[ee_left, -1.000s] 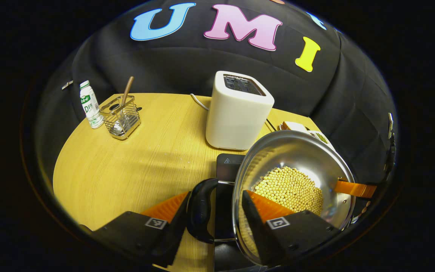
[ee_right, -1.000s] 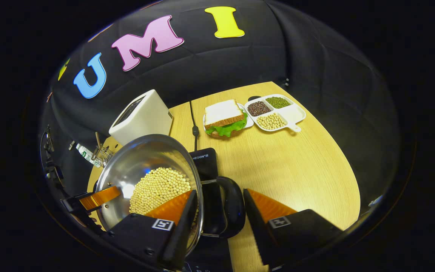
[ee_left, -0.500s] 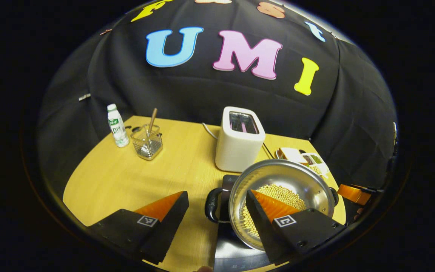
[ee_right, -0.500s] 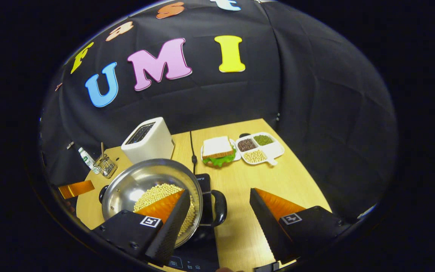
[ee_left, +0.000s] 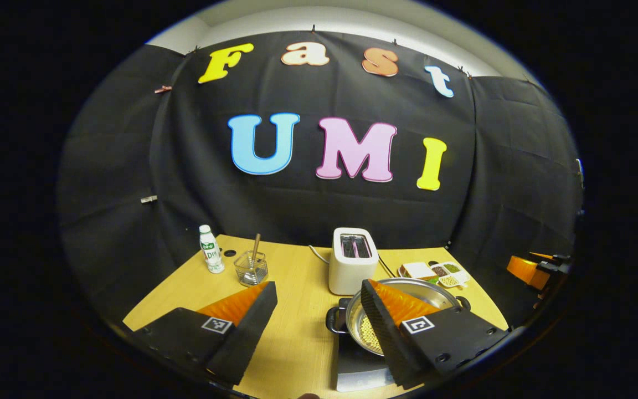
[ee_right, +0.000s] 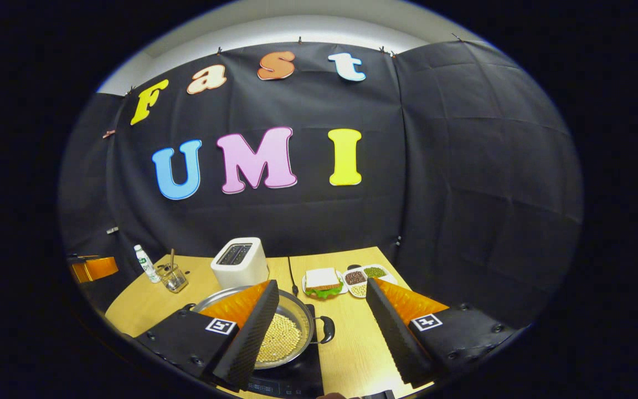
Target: First push the handle of the pot to place it horizontally, then grasp the pot with both hands and set it on the induction cooktop.
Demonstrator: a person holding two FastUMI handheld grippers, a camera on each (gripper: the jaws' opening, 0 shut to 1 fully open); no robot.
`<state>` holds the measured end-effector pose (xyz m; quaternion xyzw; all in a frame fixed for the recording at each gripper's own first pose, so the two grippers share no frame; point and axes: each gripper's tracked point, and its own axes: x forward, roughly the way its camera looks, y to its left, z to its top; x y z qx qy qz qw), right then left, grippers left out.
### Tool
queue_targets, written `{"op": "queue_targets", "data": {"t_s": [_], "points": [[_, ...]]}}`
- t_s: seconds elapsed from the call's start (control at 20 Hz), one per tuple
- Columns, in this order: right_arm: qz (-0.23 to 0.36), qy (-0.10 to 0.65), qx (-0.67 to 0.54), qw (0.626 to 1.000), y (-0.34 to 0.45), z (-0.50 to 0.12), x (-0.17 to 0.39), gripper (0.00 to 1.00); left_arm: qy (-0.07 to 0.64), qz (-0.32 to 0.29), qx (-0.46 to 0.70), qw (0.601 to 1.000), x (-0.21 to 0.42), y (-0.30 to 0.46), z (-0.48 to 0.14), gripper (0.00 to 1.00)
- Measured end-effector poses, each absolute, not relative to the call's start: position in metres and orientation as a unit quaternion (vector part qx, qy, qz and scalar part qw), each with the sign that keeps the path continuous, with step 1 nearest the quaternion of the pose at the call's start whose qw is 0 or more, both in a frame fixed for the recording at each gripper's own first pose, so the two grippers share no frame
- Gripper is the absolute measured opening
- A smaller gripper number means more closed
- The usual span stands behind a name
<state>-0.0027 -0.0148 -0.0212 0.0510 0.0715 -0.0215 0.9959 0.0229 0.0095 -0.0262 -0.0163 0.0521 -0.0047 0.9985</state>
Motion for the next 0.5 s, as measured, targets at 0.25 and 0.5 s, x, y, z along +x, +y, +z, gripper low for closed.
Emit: {"op": "queue_targets", "data": {"t_s": [0.25, 0.5], "points": [[-0.038, 0.033, 0.05, 0.998, -0.02, 0.004, -0.051, 0.98, 0.009, 0.005, 0.0, 1.0, -0.038, 0.031, -0.002, 0.95], [-0.07, -0.002, 0.04, 0.997, -0.032, 0.012, -0.098, 0.98, -0.007, -0.004, -0.03, 1.0, -0.083, 0.032, -0.01, 0.95]]}}
